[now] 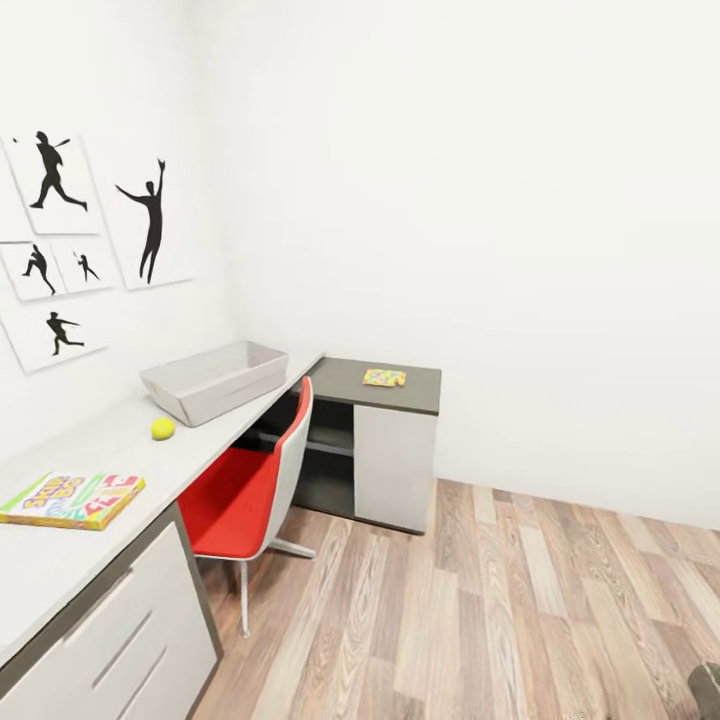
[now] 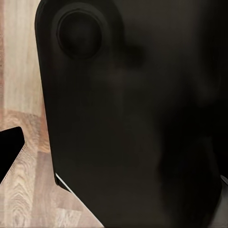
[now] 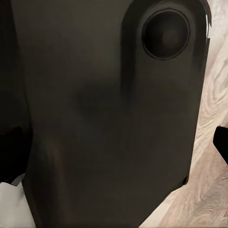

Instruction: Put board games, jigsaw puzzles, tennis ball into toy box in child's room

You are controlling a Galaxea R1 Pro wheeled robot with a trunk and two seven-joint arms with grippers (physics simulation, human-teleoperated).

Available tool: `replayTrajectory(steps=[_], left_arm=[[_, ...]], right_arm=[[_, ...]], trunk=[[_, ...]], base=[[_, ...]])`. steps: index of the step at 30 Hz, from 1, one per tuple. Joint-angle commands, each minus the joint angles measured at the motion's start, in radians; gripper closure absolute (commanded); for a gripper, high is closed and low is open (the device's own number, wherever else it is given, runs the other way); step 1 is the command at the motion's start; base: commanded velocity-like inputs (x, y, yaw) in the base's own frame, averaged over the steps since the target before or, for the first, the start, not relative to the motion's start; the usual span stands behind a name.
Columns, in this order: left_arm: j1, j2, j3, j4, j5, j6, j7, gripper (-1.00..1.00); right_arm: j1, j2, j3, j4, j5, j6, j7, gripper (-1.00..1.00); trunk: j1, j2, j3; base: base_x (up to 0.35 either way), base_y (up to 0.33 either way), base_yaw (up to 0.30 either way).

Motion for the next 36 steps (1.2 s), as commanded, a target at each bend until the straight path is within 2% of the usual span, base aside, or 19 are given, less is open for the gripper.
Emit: replayTrajectory(steps=[1, 36], left_arm=[[0.000, 0.000, 0.000, 0.000, 0.000, 0.000, 0.000, -1.00], [0.000, 0.000, -0.003, 0.000, -0.001, -0.002, 0.000, -1.00]], right_arm=[[0.000, 0.000, 0.000, 0.000, -0.001, 0.000, 0.000, -1.00], [0.000, 0.000, 0.001, 0.000, -0.001, 0.000, 0.002, -1.00]], trunk=[[0.000, 0.000, -0.001], [0.000, 0.000, -0.015]], base=[[0.000, 0.000, -0.277], [0.000, 0.000, -0.277]])
